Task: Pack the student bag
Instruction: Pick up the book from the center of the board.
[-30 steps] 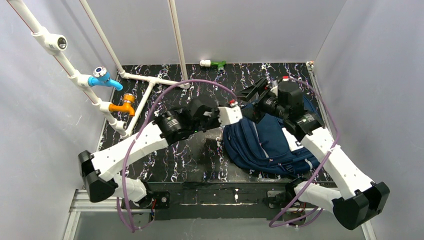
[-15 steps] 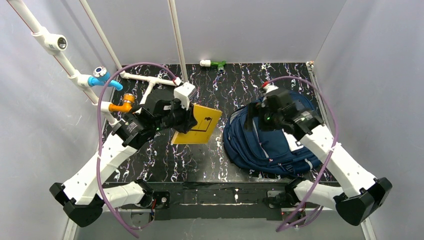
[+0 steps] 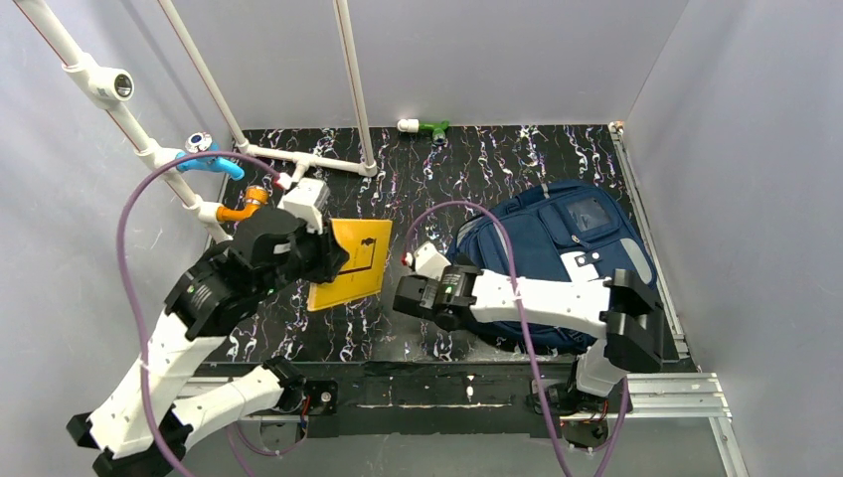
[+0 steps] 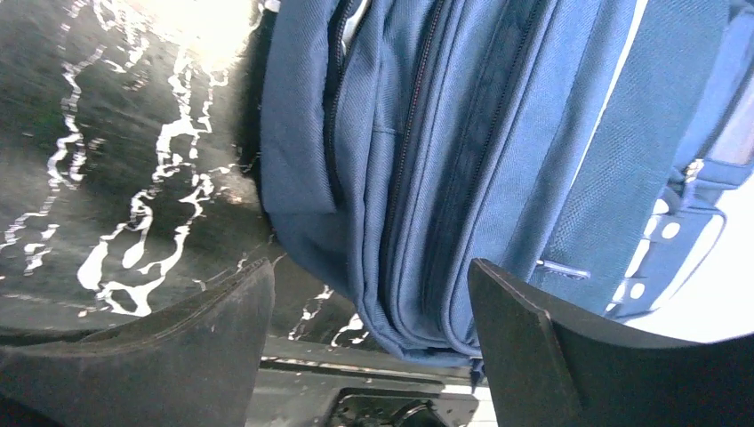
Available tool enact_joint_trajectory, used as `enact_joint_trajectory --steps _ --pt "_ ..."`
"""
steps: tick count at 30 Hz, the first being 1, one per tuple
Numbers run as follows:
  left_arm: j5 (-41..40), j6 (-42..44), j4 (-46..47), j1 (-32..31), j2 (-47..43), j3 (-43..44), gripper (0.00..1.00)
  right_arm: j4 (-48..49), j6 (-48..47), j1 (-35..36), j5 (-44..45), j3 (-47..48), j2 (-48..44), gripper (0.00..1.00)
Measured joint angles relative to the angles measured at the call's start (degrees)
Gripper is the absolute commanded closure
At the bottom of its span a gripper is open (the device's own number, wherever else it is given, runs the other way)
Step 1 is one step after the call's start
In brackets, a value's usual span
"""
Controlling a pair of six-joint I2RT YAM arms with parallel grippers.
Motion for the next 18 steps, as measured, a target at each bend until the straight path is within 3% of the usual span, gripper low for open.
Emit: enact_joint_trajectory --steps 8,16,18 --pt "-1.27 -2.49 -0.98 0.0 -3.02 -1.27 1.0 -5.11 2.34 1.55 7.58 -3.21 4.96 0.2" --pt "-0.46 -3.52 -1.68 0.0 -0.74 -2.01 1.0 -2.6 2.45 1.51 8.85 -9.18 6.84 0.34" --pt "-0.39 -3.65 -1.68 0.0 -0.98 -2.01 1.0 -2.43 2.78 1.51 9.86 -9.44 7.5 0.42"
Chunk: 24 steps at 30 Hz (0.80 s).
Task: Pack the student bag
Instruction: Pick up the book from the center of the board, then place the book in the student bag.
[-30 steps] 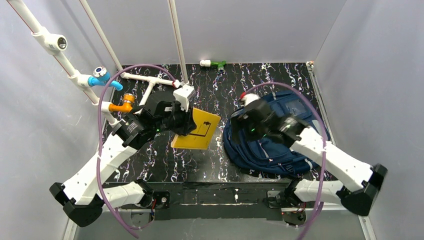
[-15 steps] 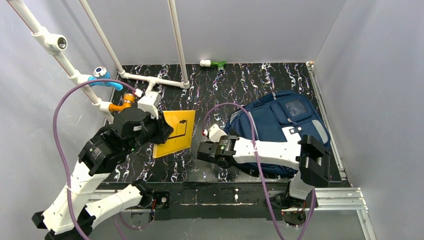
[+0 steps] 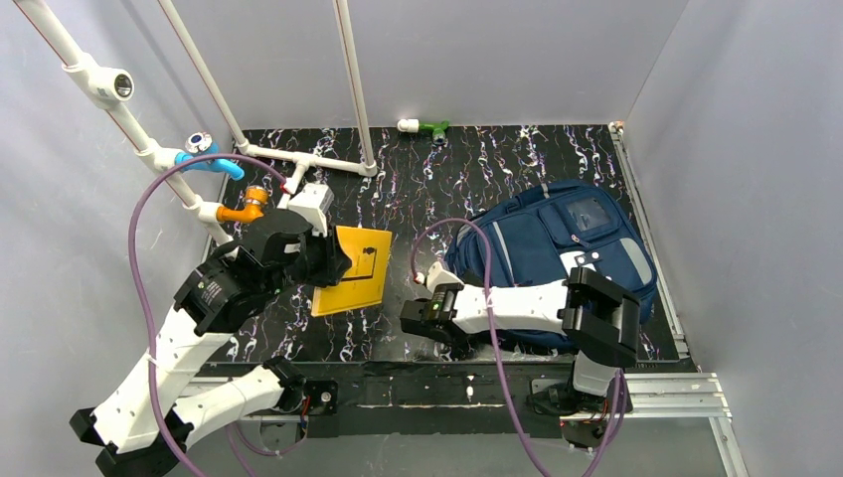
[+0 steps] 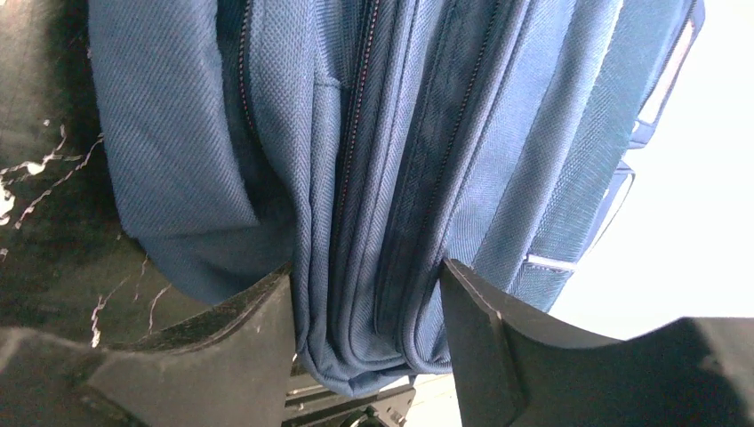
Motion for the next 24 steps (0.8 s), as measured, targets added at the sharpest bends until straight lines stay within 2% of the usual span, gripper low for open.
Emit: enact_joint_trajectory --steps 3,4,5,8,9,12,15,20,24 --pt "0.11 -0.46 -0.02 0.0 -0.37 -0.02 1.0 -2.08 3.13 0.09 3.89 0.24 2.36 0.62" --pt "0.2 -0.83 0.0 0.0 -0.55 -0.04 1.0 -4.22 5.77 0.31 5.99 0.87 4.17 0.76" --pt "0.31 -1.16 0.04 0.0 -0.68 -0.2 1.0 -5.79 7.58 0.39 7.41 1.42 5.46 0.82" --pt "0.76 -2.86 0.07 0.0 -0.96 -0.94 1.0 -10.62 12.76 0.48 11.15 3.58 7.78 0.91" --pt "1.09 -3.74 0.17 0.0 -0.96 -1.27 1.0 -11.78 14.08 0.46 11.93 4.26 7.43 0.97" --pt "2.73 -6.38 1.31 0.0 -0.83 -2.56 1.0 -12.63 15.06 0.13 12.61 5.4 2.56 0.99" --pt "4.52 -9.29 2.78 0.0 -0.07 -3.13 1.0 -8.74 9.38 -0.74 11.04 5.6 -8.44 0.99" --pt "7.96 -14.38 7.56 0.0 1.7 -3.76 1.0 7.54 -1.75 -7.76 -1.29 2.25 -32.15 0.99" --pt "11.45 -19.17 14.84 0.0 3.02 -5.51 1.0 15.96 -4.35 -15.69 -11.34 -1.81 -41.09 0.99"
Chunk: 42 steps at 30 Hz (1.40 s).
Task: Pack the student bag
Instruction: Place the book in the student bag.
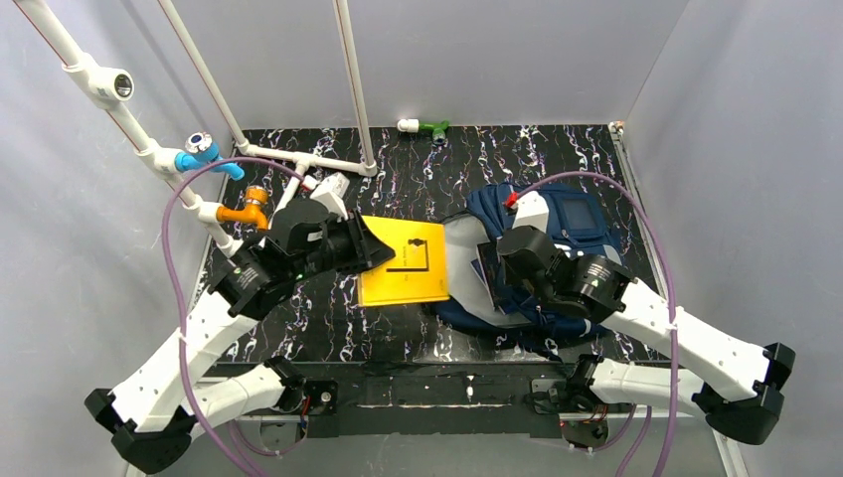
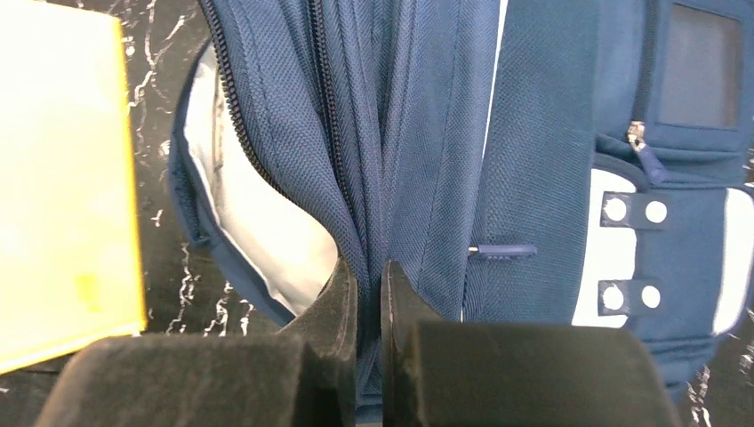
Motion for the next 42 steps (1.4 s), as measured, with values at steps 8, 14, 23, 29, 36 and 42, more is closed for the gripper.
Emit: enact_joint_trajectory --steps 8,14,23,29,36,42 --pt "7.74 -16.02 21.51 -0.04 6.91 -12.66 1.0 4.76 -0.07 -2.6 -6.6 -3.02 -0.33 0.99" --pt "8.85 -21.35 30.1 -0.22 16.46 -14.6 1.0 5.07 1.31 -2.99 -6.08 -3.04 -1.07 0.99" --pt "5.81 -25.92 40.19 -6.4 25.7 -13.38 1.0 4.66 1.77 -3.15 -4.46 -3.04 -4.28 0.99" --pt "-0.13 -29.88 52.04 -12.76 36.81 -12.44 1.0 4.2 1.86 -3.13 -4.24 -3.04 -4.96 0.99" --pt "-10.4 -32.11 62.84 -16.87 49.53 -3.91 1.0 3.41 1.73 -3.15 -3.76 -2.38 -5.79 0.99" --pt "-10.43 -34.88 70.93 -17.0 58.62 0.39 0.74 1.92 1.68 -3.15 -2.99 -1.62 -7.28 0.99"
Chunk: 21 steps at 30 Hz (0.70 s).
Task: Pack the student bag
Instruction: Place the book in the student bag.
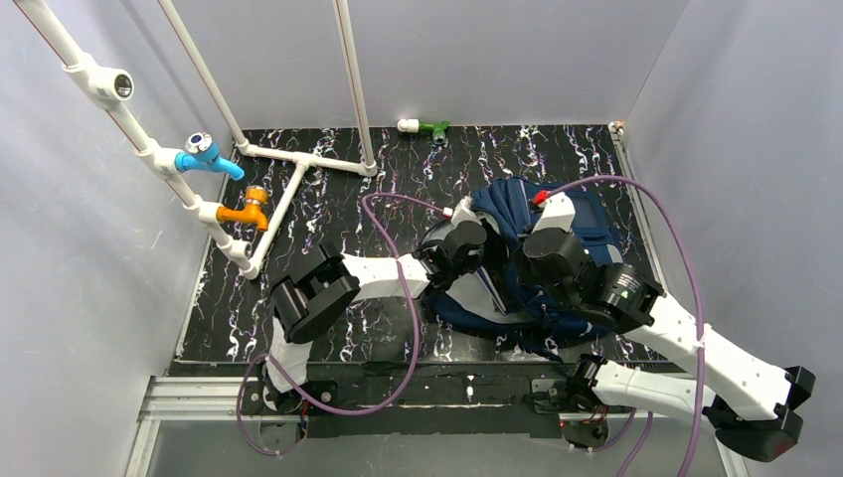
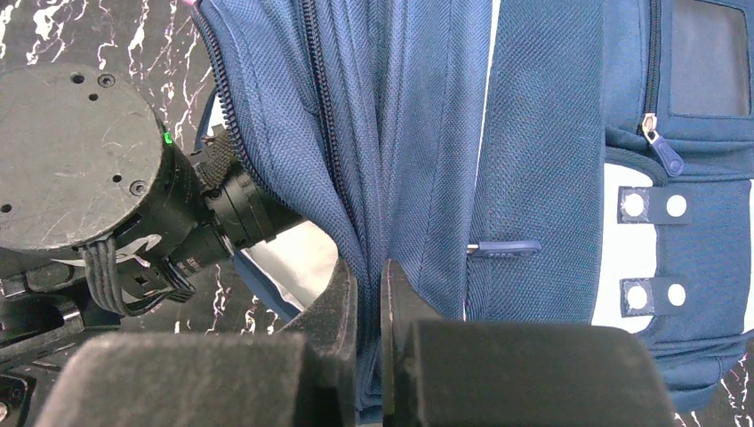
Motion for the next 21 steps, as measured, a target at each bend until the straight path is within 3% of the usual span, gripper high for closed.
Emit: enact_joint_trajectory --steps 4,9,10,11,12,21 --pt "-0.63 1.81 0.26 -0.22 -0.2 -1.33 0.5 -0.44 0.0 0.0 0.35 0.0 -1.51 0.99" --pt "-0.37 5.09 -2.86 -0.26 -1.29 -4.04 0.38 -1.16 0.0 0.0 0.74 0.0 -2.23 0.99" --pt "-0.39 6.01 -3.91 -0.26 -2.32 -4.17 0.27 -1.18 0.0 0.0 0.81 0.0 -2.25 0.99" --pt "-0.37 6.91 -5.09 -0.26 -3.52 -4.59 0.09 -1.2 0.0 0.0 0.87 0.0 -2.25 0.99" --pt "-0.37 7.98 -6.36 -0.26 -4.94 -5.07 0.03 -1.2 0.0 0.0 0.87 0.0 -2.25 0.99" --pt "2.69 20.52 -22.38 0.0 -13.84 -4.39 0.04 -1.51 0.04 0.0 0.79 0.0 -2.29 0.99"
